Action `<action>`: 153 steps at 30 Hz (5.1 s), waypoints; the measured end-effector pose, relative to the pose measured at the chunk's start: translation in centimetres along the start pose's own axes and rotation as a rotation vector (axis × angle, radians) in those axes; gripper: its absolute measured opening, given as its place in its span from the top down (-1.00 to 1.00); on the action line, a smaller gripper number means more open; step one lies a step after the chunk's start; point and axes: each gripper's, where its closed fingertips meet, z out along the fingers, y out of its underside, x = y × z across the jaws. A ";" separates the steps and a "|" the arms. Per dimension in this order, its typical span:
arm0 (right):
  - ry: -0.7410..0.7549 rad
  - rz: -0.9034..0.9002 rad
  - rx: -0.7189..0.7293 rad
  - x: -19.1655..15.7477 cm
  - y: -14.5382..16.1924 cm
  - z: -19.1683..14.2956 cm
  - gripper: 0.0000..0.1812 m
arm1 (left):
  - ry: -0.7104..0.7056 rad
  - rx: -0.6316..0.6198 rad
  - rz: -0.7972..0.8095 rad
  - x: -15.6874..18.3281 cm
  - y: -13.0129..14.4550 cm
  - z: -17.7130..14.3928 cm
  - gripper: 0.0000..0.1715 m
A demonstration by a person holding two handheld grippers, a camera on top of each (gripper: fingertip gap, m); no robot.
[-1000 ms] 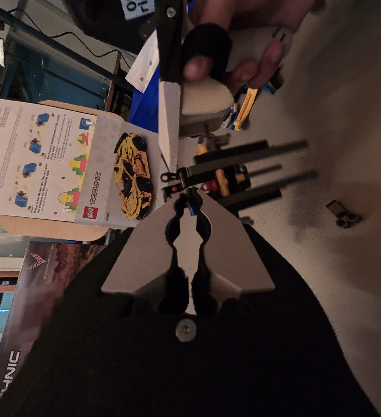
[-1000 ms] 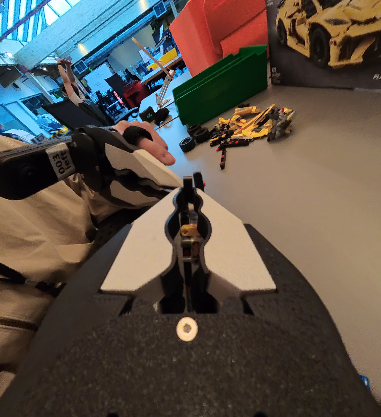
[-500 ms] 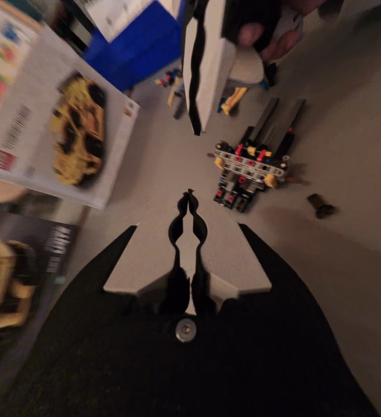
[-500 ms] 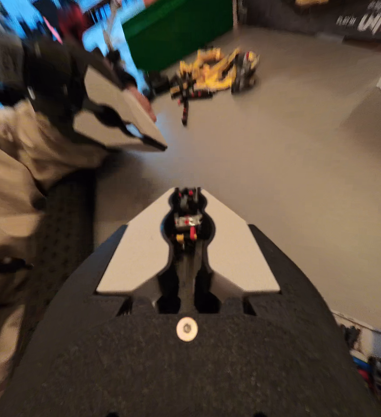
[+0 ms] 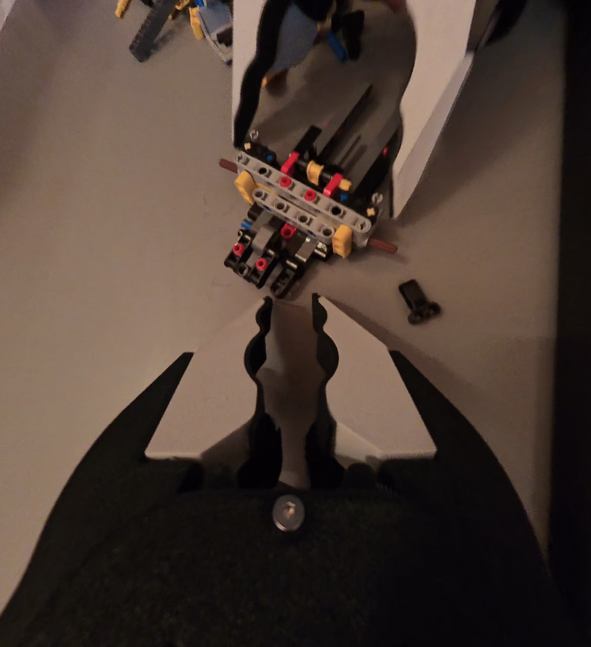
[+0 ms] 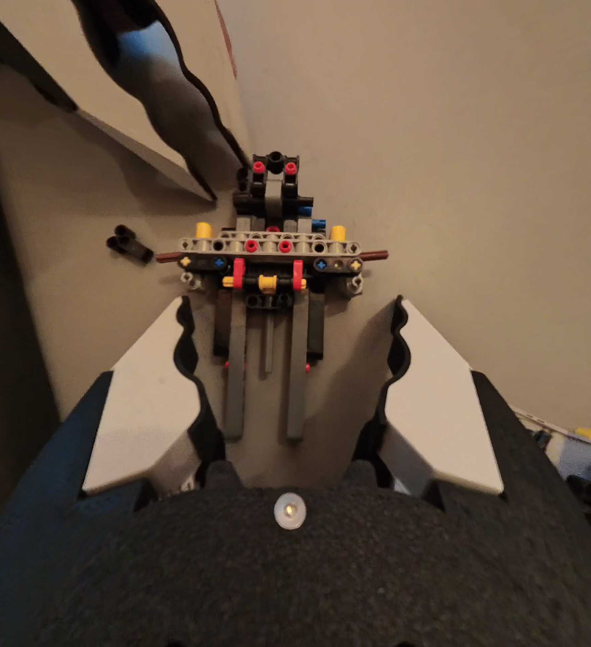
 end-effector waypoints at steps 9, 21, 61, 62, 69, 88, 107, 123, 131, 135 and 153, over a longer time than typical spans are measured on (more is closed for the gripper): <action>0.153 0.084 0.021 1.5 -0.4 0.2 0.19 | -0.171 0.053 -0.255 -3.1 -1.3 1.4 0.54; 0.168 0.098 0.037 1.6 -0.4 0.2 0.25 | -0.163 0.086 -0.402 -4.2 -2.1 2.1 0.72; 0.041 0.090 0.159 0.5 -3.1 -1.1 0.11 | -0.350 0.037 -0.332 -6.8 0.4 -0.1 0.74; -0.094 0.042 0.223 -2.4 -4.1 -1.8 0.23 | -0.337 0.039 -0.338 -6.9 0.6 -0.1 0.73; -0.219 -0.273 0.109 -9.6 -2.7 1.0 0.58 | -0.298 0.053 -0.353 -6.9 0.7 -0.1 0.73; 0.677 0.328 0.076 11.2 7.6 -11.0 0.90 | -0.307 0.030 -0.244 -7.1 1.5 -0.8 0.74; 0.216 0.036 0.056 0.9 -0.9 0.0 0.66 | -0.305 0.006 -0.111 -7.7 2.2 -1.2 0.81; 0.203 0.255 0.094 0.5 -1.3 0.6 0.92 | -0.133 0.194 -0.308 -5.2 -1.1 -1.8 0.62; 0.178 0.291 0.110 0.5 -1.5 0.7 0.92 | -0.173 0.170 -0.248 -4.9 -1.6 -0.5 0.61; 0.156 0.317 0.122 0.4 -1.5 0.8 0.92 | -0.226 0.108 -0.270 -5.7 -0.6 -0.1 0.61; 0.152 0.263 0.134 0.6 -1.4 0.7 0.92 | -0.204 0.056 -0.159 -5.0 0.5 -0.4 0.95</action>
